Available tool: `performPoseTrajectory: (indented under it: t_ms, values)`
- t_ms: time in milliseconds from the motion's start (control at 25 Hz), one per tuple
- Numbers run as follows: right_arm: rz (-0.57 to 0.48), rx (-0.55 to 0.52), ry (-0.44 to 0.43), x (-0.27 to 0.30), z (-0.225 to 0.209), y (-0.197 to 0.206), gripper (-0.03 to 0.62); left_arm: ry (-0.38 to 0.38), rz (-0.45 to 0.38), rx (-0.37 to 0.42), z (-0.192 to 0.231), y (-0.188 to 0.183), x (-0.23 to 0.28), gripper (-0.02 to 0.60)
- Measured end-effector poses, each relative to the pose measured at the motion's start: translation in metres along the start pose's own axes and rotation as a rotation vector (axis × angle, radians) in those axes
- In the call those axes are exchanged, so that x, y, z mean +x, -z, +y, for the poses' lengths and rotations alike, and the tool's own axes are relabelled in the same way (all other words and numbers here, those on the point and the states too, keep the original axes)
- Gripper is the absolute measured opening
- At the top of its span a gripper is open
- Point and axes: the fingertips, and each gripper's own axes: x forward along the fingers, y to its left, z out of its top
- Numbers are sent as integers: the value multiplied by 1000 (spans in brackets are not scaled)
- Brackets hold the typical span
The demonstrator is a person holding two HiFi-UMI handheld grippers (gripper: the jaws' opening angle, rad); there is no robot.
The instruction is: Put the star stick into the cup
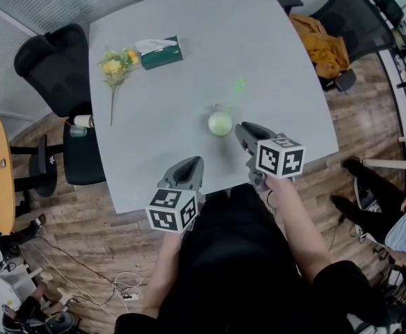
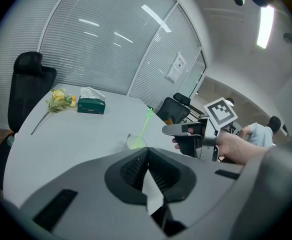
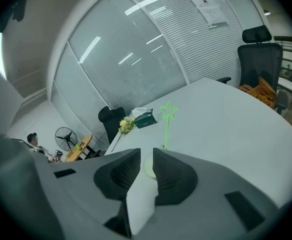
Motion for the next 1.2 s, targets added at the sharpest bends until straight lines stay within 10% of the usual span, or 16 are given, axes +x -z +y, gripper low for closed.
performPoseTrajectory:
  t_ms: [1200]
  values:
    - [-32,-147,-154,-206,5,98,61,-81,-58,81,-181,81,-36,-3]
